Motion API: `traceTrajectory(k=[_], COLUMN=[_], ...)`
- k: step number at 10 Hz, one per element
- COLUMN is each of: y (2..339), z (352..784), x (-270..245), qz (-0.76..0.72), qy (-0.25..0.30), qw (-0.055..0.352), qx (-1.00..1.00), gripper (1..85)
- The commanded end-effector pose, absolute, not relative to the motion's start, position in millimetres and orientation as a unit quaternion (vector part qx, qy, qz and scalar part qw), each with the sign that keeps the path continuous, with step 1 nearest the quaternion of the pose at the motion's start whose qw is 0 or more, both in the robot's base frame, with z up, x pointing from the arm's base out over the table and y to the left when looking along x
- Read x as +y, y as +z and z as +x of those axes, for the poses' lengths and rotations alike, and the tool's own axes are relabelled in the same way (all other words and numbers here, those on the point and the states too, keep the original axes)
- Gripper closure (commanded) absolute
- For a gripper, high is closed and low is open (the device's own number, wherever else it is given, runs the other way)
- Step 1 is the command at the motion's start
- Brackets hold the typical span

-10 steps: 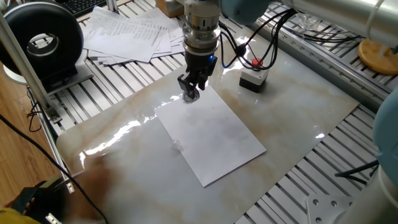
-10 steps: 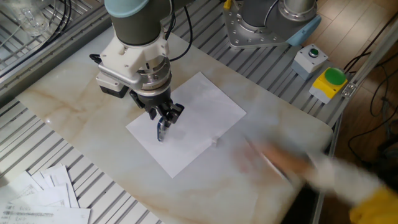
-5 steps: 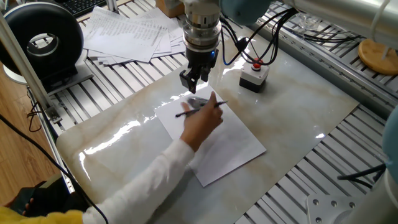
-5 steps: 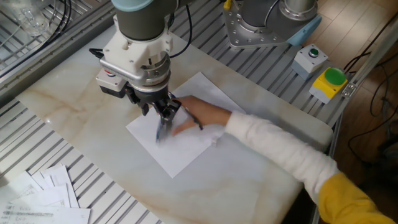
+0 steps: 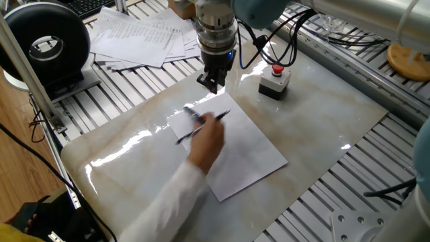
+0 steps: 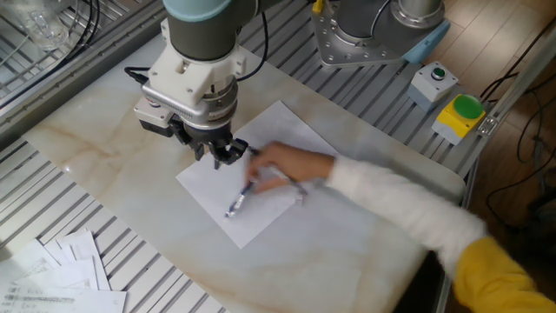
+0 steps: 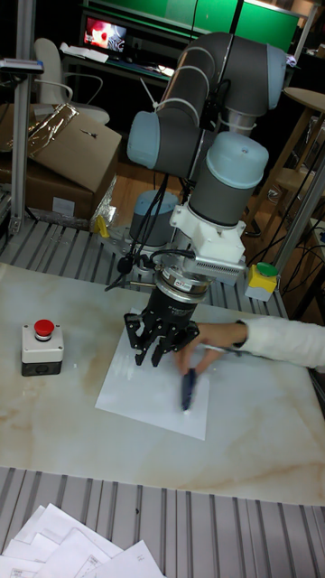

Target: Use the correction tape on paper

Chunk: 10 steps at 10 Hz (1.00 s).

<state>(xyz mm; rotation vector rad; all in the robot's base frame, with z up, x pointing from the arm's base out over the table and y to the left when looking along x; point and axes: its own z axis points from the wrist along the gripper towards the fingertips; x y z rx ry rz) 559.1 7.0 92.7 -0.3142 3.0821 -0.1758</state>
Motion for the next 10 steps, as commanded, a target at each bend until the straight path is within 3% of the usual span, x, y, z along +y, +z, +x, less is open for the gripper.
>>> traceTrajectory(k=[1,10], y=[93,95], z=[565,586], x=[14,34], qz=[-0.064,-0.05], qy=[-0.039,-0.001], qw=[0.025,0.067], qx=[0.997,0.997], gripper=[84.7,84.7])
